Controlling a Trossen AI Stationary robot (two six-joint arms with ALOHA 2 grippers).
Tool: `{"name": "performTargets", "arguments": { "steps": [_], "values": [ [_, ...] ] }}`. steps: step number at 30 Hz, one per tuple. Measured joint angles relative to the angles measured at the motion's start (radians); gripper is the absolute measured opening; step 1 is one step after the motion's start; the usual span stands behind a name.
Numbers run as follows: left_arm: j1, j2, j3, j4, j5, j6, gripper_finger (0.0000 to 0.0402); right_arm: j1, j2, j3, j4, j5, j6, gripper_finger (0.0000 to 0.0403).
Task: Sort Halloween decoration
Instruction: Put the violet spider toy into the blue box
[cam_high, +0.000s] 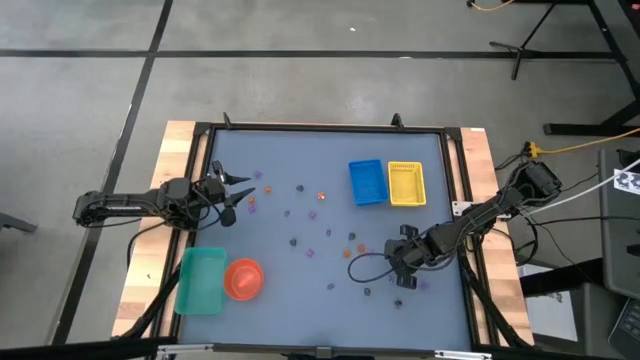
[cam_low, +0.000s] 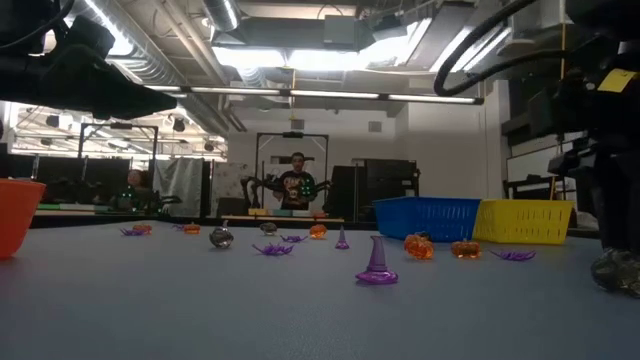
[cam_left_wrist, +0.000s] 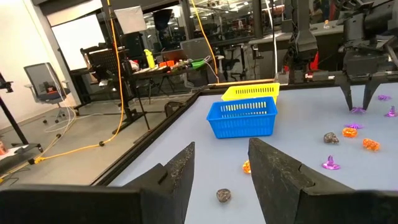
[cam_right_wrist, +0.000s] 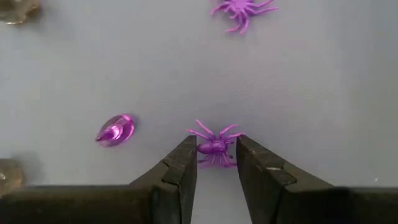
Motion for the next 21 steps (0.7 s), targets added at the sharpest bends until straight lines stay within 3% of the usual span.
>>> {"name": "performTargets", "arguments": {
  "steps": [9, 14, 21],
  "values": [
    [0.0, 0.0, 0.0, 0.0, 0.0, 0.0, 0.0137, 0.0, 0.0, 0.004, 0.001, 0.012, -0.012, 0.011],
    [0.0, 0.0, 0.0, 0.0, 0.0, 0.0, 0.0137, -0.002, 0.0, 0.005, 0.002, 0.077, -0.056, 0.011],
    [0.0, 0.0, 0.0, 0.0, 0.0, 0.0, 0.0137, -0.081, -0.001, 0.005, 0.01, 0.134, -0.108, 0.011]
  ]
}}
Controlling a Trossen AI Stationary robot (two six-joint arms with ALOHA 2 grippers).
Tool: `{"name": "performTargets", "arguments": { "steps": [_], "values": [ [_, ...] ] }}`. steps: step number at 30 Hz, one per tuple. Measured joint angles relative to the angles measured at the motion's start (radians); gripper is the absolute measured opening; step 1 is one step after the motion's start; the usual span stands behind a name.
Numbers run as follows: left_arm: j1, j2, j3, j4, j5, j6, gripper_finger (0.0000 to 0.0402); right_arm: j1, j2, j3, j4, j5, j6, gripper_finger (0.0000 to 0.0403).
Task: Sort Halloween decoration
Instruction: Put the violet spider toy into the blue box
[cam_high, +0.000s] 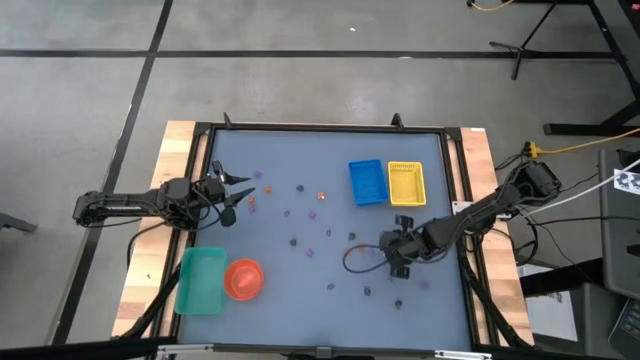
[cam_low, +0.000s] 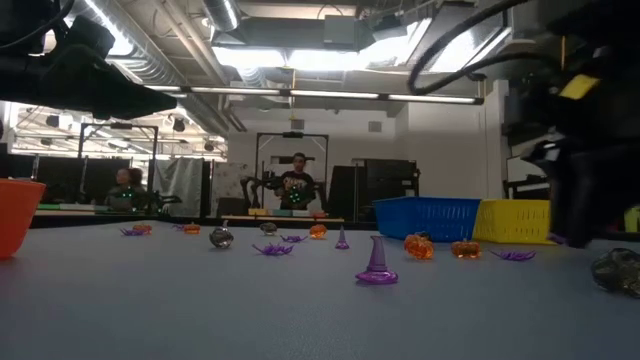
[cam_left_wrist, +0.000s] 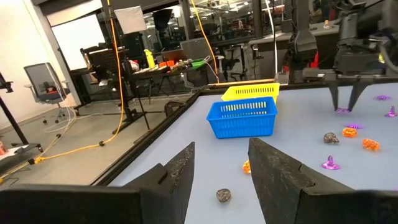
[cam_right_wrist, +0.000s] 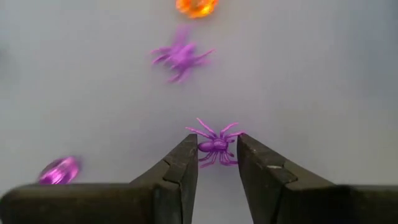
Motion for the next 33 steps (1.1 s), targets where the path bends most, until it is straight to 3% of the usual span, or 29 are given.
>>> {"name": "performTargets", "arguments": {
  "steps": [16, 26, 33],
  "values": [
    [0.0, 0.0, 0.0, 0.0, 0.0, 0.0, 0.0137, -0.257, -0.001, 0.002, 0.288, 0.045, -0.454, 0.011],
    [0.0, 0.0, 0.0, 0.0, 0.0, 0.0, 0.0137, -0.383, -0.001, 0.137, 0.267, 0.124, -0.649, 0.011],
    [0.0, 0.0, 0.0, 0.0, 0.0, 0.0, 0.0137, -0.471, -0.002, 0.193, 0.131, 0.139, -0.712, 0.011]
  ]
}}
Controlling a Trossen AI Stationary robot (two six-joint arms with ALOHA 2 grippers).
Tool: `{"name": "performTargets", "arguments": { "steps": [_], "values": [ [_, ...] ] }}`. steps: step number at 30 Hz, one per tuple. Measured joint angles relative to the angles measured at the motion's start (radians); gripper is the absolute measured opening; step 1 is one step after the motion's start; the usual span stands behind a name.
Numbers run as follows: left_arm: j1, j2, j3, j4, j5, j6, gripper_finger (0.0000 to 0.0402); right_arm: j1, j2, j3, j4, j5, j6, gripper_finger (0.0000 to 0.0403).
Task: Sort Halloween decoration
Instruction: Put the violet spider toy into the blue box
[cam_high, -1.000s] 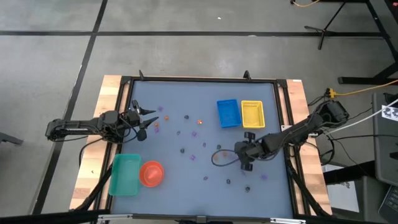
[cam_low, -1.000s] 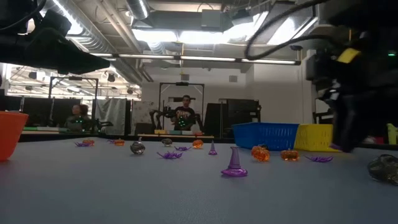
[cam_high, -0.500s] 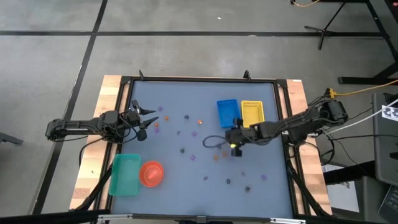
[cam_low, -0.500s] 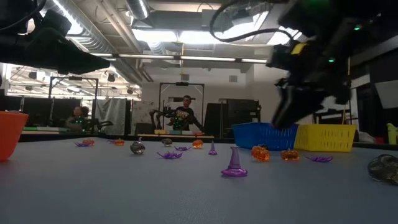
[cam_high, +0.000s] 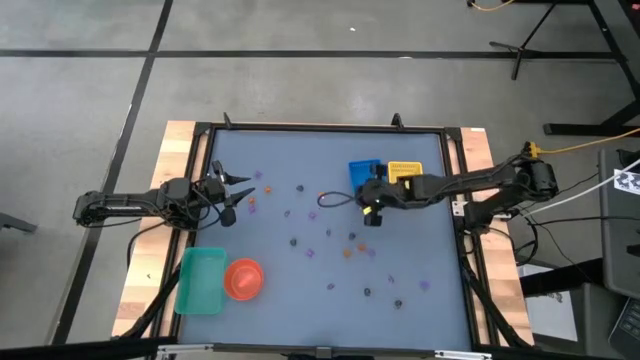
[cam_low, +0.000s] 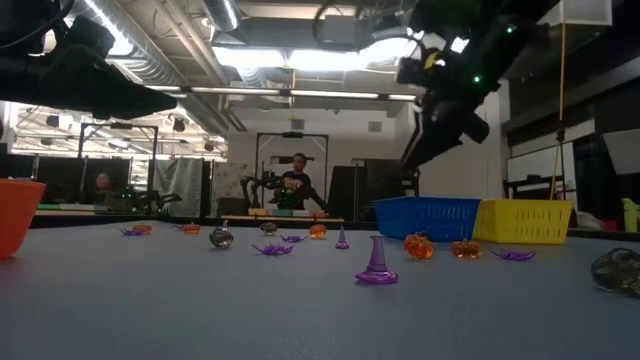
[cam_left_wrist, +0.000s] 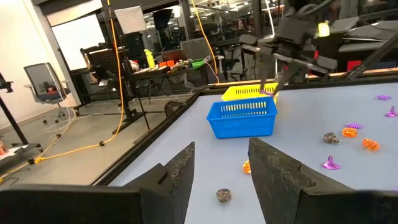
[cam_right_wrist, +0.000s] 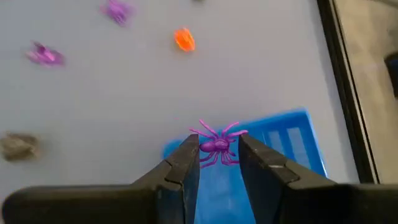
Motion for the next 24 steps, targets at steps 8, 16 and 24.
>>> {"name": "performTargets", "arguments": {
  "steps": [8, 16, 24],
  "values": [
    [0.0, 0.0, 0.0, 0.0, 0.0, 0.0, 0.0137, -0.085, 0.0, -0.001, -0.124, 0.0, 0.0, 0.011],
    [0.0, 0.0, 0.0, 0.0, 0.0, 0.0, 0.0137, -0.088, 0.0, -0.001, -0.115, -0.004, 0.0, 0.0111],
    [0.0, 0.0, 0.0, 0.0, 0.0, 0.0, 0.0137, -0.088, 0.0, -0.001, -0.114, -0.004, 0.0, 0.0127]
  ]
}}
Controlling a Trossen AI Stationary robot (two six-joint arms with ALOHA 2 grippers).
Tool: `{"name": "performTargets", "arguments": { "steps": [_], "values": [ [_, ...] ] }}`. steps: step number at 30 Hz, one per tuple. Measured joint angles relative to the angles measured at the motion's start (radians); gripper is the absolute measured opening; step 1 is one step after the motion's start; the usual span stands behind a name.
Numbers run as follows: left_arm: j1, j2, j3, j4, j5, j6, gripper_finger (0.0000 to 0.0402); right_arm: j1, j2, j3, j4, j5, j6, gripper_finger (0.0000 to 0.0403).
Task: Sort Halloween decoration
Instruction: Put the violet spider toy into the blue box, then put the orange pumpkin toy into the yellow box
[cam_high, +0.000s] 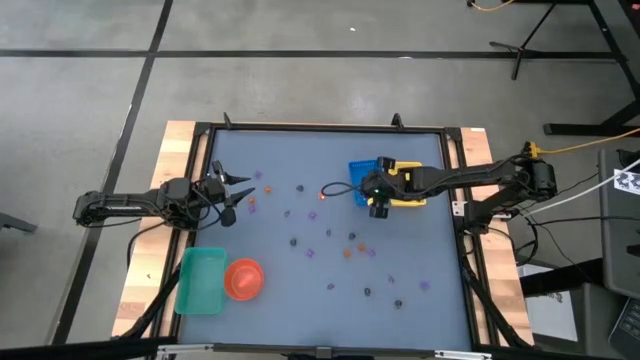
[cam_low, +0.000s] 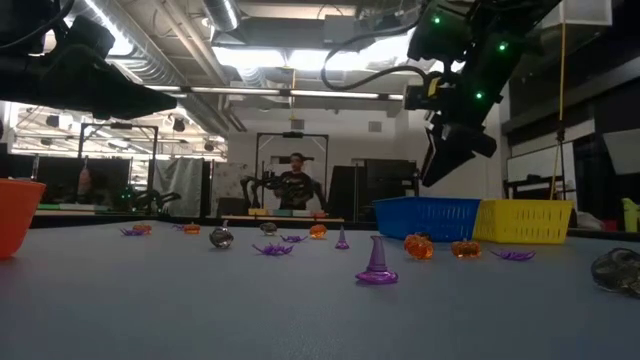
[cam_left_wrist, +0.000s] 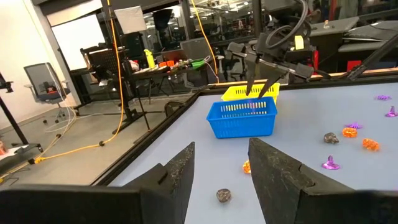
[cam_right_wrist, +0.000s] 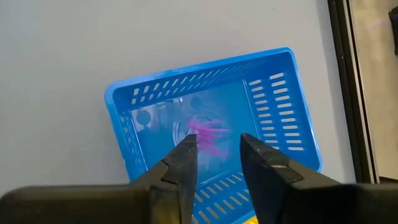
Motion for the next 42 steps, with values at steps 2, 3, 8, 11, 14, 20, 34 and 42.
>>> {"name": "performTargets", "arguments": {
  "steps": [2, 3, 8, 11, 14, 20, 34, 42],
  "values": [
    [0.0, 0.0, 0.0, 0.0, 0.0, 0.0, 0.0137, 0.0, 0.0, 0.0, 0.0, 0.0, 0.0, 0.0144],
    [0.0, 0.0, 0.0, 0.0, 0.0, 0.0, 0.0137, 0.0, 0.0, 0.0, 0.0, 0.0, 0.0, 0.0153],
    [0.0, 0.0, 0.0, 0.0, 0.0, 0.0, 0.0137, 0.0, 0.0, 0.0, 0.0, 0.0, 0.0, 0.0197],
    [0.0, 0.0, 0.0, 0.0, 0.0, 0.0, 0.0137, 0.0, 0.0, 0.0, 0.003, 0.0, 0.0, 0.0213],
    [0.0, 0.0, 0.0, 0.0, 0.0, 0.0, 0.0137, 0.002, 0.001, 0.019, -0.018, -0.002, 0.0, 0.022],
    [0.0, 0.0, 0.0, 0.0, 0.0, 0.0, 0.0137, 0.002, 0.001, 0.15, -0.103, -0.116, 0.126, 0.0214],
    [0.0, 0.0, 0.0, -0.001, 0.0, 0.0, 0.0137, 0.214, 0.001, 0.247, -0.106, -0.391, 0.218, 0.0189],
    [0.0, 0.0, 0.0, -0.001, 0.0, 0.0, 0.0137, 0.353, 0.001, 0.246, -0.119, -0.3, 0.219, 0.0172]
  ]
}}
